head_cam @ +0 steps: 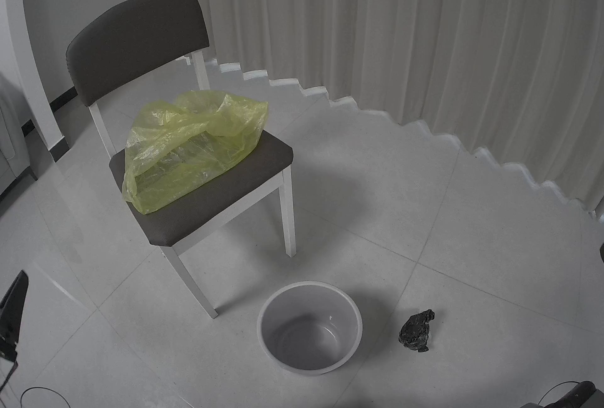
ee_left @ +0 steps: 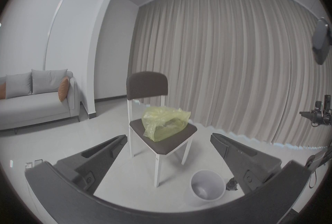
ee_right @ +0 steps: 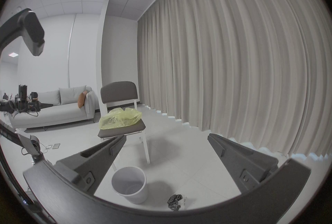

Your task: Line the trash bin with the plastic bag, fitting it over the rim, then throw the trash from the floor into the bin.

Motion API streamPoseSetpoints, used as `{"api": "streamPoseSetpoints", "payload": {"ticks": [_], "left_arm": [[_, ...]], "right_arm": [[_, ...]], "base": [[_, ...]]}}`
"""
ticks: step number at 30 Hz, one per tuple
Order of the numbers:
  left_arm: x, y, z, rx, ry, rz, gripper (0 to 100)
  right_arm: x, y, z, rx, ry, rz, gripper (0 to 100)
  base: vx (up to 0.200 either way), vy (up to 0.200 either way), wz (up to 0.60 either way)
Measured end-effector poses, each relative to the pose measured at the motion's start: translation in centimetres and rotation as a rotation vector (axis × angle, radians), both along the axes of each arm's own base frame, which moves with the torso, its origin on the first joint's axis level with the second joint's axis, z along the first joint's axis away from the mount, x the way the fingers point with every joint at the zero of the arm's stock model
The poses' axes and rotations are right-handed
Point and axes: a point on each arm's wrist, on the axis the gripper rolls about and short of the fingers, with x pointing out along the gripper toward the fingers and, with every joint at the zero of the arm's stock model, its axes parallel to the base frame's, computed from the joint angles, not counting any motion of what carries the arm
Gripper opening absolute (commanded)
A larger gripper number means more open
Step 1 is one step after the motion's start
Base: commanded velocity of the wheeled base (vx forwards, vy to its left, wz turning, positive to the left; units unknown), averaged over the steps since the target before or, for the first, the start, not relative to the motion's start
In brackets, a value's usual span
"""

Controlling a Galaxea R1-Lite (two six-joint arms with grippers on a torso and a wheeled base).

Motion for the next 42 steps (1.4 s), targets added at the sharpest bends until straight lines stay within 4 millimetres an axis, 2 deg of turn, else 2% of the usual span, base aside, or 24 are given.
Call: {"api": "streamPoseSetpoints", "payload": {"ticks": [7, 12, 21, 28, 34, 42], "left_arm": [[6.1, -0.2, 2.8, 0.063, 0.200, 0.004, 100], [11.8, -0.2, 3.7, 0.106, 0.338, 0.042, 100], [22.5, 1.0, 2.2, 0.167, 0.556, 0.138, 100], [30.0, 1.8, 0.7, 0.193, 0.584, 0.186, 100], [34.0, 1.7, -1.0, 0.210, 0.578, 0.182, 100], [36.2, 1.3, -3.1, 0.227, 0.624, 0.178, 100]], "right_arm": [[3.0, 0.1, 1.2, -0.035, 0.047, 0.001, 100], [4.4, 0.1, 1.5, -0.050, 0.069, 0.001, 100], [5.9, 0.1, 1.5, -0.060, 0.105, 0.007, 100], [6.7, 0.1, 1.2, -0.062, 0.132, 0.008, 100], [7.3, 0.1, 1.1, -0.063, 0.152, 0.007, 100], [7.6, 0.1, 0.9, -0.062, 0.165, 0.006, 100]], "base": [[0.000, 0.000, 0.00], [0.000, 0.000, 0.00], [0.000, 0.000, 0.00], [0.000, 0.000, 0.00], [0.000, 0.000, 0.00], [0.000, 0.000, 0.00]]}}
